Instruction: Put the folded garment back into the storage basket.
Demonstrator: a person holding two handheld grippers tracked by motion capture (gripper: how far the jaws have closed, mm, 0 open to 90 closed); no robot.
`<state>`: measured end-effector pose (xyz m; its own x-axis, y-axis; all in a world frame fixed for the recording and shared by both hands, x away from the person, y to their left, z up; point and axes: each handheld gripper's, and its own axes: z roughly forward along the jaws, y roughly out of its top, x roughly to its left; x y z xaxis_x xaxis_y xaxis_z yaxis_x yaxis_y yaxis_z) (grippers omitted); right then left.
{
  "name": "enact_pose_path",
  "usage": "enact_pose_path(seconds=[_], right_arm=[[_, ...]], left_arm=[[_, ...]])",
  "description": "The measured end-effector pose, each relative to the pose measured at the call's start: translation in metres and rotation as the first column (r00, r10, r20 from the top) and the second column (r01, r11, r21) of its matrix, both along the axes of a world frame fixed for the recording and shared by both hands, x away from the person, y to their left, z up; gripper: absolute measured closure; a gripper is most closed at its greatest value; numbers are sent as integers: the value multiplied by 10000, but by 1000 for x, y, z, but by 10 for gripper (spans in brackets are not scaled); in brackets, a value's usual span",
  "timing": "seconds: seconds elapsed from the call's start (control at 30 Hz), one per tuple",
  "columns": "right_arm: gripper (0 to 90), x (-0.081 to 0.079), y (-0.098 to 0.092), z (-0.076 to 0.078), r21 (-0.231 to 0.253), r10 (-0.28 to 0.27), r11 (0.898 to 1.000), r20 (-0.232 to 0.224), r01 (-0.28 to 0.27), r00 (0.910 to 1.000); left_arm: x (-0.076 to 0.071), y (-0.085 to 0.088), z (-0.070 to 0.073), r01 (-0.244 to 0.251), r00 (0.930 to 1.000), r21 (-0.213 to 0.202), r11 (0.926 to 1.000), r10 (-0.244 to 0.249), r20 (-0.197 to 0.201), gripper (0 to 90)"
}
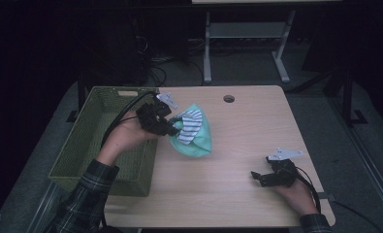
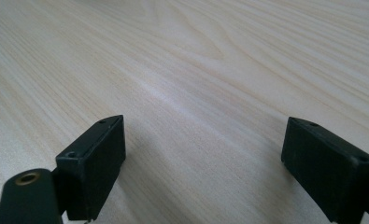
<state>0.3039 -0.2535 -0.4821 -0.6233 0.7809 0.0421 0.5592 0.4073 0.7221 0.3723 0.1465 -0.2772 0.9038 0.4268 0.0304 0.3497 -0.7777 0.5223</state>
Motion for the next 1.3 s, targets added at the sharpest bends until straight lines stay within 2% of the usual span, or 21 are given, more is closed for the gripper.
enact_pose_path(seconds=[0.07, 0.3, 0.73, 1.03, 1.3], right_arm=[[135, 0, 0, 0, 7, -11, 10000, -5, 11, 10000], [135, 0, 0, 0, 12, -16, 10000, -2, 16, 10000], [135, 0, 0, 0, 14, -44, 10000, -4, 44, 10000], [135, 0, 0, 0, 15, -48, 10000, -6, 48, 10000], [135, 0, 0, 0, -17, -32, 10000, 12, 32, 10000]], left_arm=[[-1, 6, 2, -221, 9998, -163, 9996, 221, 11, 798], [0, 29, 8, -714, 9974, -263, 9971, 717, 95, 798], [-3, 65, 13, -1553, 9875, -417, 9870, 1562, 189, 798], [-4, 91, 18, -2202, 9747, -497, 9742, 2217, 279, 798], [-6, 115, 17, -2872, 9567, -612, 9559, 2895, 317, 798]])
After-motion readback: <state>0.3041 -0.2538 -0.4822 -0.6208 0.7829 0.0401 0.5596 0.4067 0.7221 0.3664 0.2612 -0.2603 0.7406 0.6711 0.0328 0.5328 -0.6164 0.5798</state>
